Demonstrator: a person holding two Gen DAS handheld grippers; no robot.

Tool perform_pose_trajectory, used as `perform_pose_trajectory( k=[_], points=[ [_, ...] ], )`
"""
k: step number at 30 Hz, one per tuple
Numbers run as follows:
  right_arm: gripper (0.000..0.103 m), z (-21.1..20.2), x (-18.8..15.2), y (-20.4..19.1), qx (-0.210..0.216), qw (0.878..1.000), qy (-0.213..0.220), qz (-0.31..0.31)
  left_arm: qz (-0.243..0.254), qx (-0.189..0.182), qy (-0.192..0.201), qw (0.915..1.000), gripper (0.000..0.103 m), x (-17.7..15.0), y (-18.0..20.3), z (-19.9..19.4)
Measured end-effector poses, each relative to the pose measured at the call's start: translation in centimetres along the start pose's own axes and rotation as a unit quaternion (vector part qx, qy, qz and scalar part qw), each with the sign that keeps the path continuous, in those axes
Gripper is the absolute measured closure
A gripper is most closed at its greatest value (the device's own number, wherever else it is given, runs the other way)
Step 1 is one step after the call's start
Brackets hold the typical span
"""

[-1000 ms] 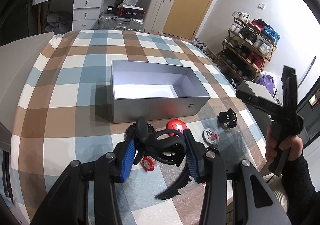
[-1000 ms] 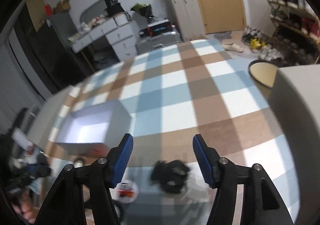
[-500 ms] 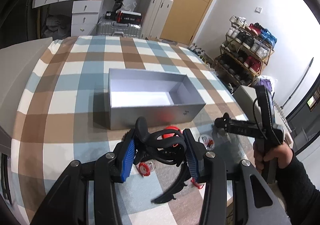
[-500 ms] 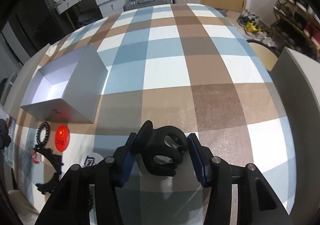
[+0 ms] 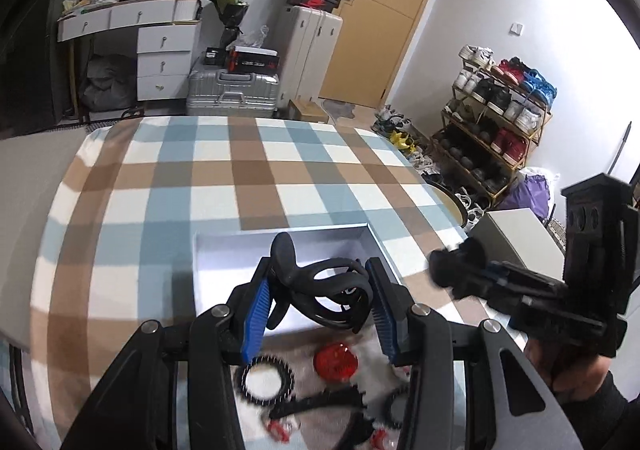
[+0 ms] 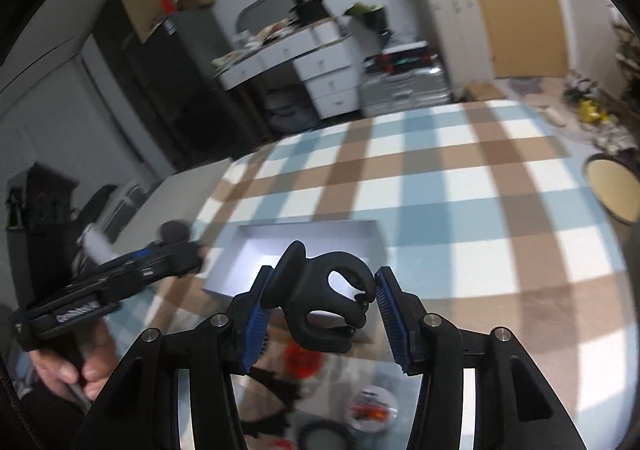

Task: Organize jewelry
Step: 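Lower both clips into the box and open both grippers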

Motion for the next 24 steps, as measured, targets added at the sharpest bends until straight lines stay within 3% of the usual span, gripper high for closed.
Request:
perform_pose_trajectory(
  k=[4, 15, 24],
  points=[
    [0.053, 2.3, 1.2, -0.9, 0.031, 0.999, -0.012, -0.003, -0.007, -0.003, -0.011, 0.9999, 0.063, 0.3, -0.7, 1.4],
    [0.053, 7.9, 1.3, -1.7, 0.018, 0.998, -0.046, -0.028, -0.018, 0.0, -0.044, 0.9989, 0.063, -0.7, -2.6, 3.2],
    [0.052, 9.0, 1.1, -1.2, 0.002, 0.999, -0.047, -0.02, -0.034, -0.011, -0.068, 0.997, 0.063, -1.2, -3.1, 4.1]
  ],
)
Point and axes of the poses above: each gripper's, at about its wrist camera, not at the fingertips, and z roughly the way its jaws point, y to its right, x to its top, the point moved 2 cm from there along z, roughly the way its jaws point
